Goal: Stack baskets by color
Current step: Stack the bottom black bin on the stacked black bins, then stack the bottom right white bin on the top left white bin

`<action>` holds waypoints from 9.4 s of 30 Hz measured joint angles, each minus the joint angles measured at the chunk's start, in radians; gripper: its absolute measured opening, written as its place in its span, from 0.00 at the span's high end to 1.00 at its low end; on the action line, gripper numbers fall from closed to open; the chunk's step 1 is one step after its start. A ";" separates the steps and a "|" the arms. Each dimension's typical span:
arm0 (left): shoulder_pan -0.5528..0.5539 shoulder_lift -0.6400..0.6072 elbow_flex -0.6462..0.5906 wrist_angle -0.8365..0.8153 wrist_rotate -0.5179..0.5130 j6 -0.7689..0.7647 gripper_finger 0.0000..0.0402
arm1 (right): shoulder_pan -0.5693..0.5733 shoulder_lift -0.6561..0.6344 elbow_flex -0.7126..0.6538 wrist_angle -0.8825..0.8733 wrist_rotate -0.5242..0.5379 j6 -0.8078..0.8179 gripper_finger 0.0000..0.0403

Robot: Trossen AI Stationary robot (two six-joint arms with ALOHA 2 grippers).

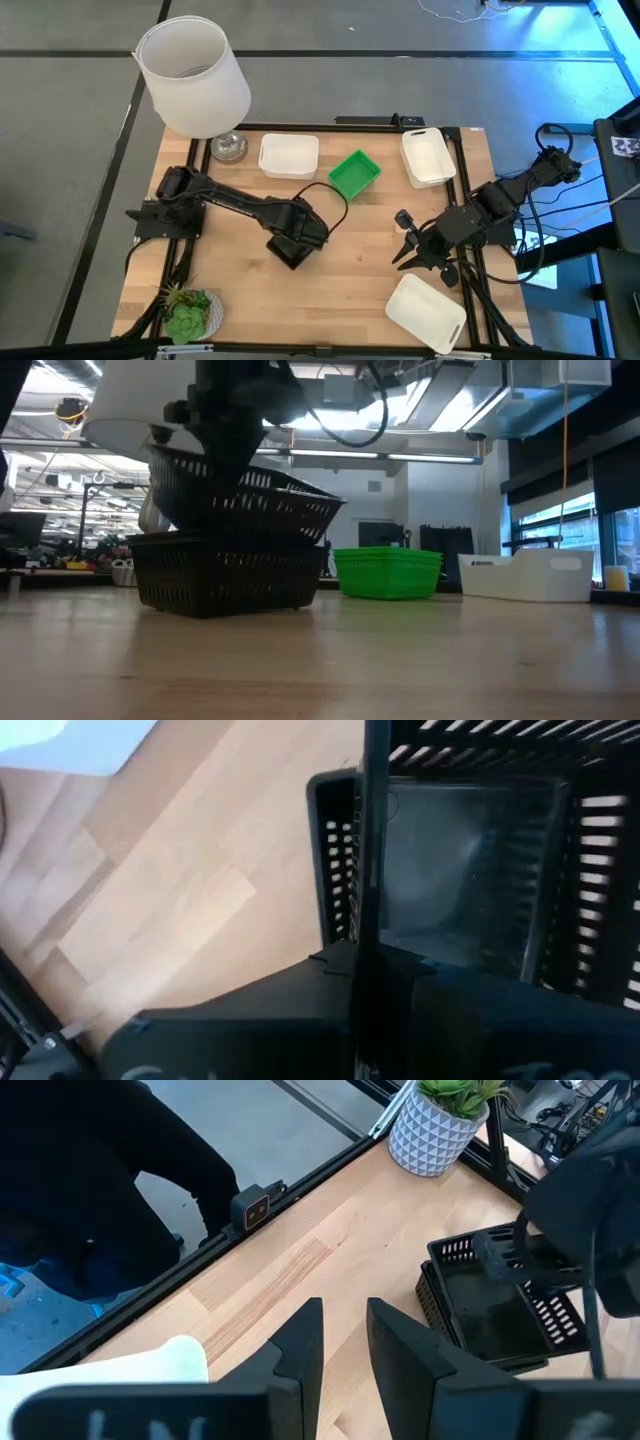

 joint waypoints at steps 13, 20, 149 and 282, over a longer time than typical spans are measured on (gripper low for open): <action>0.002 0.003 -0.049 0.108 0.044 0.026 0.99 | 0.000 0.000 0.000 -0.003 0.000 0.000 0.80; 0.003 0.003 -0.049 0.113 0.053 0.083 0.90 | 0.000 0.000 0.000 -0.003 0.000 0.000 0.80; -0.600 -0.017 0.428 0.024 -0.480 0.136 1.00 | -0.286 0.815 -0.005 0.586 0.081 0.467 0.80; -0.438 -0.016 0.428 -0.123 -0.377 0.128 1.00 | 0.006 0.733 0.481 -0.895 0.441 0.097 1.00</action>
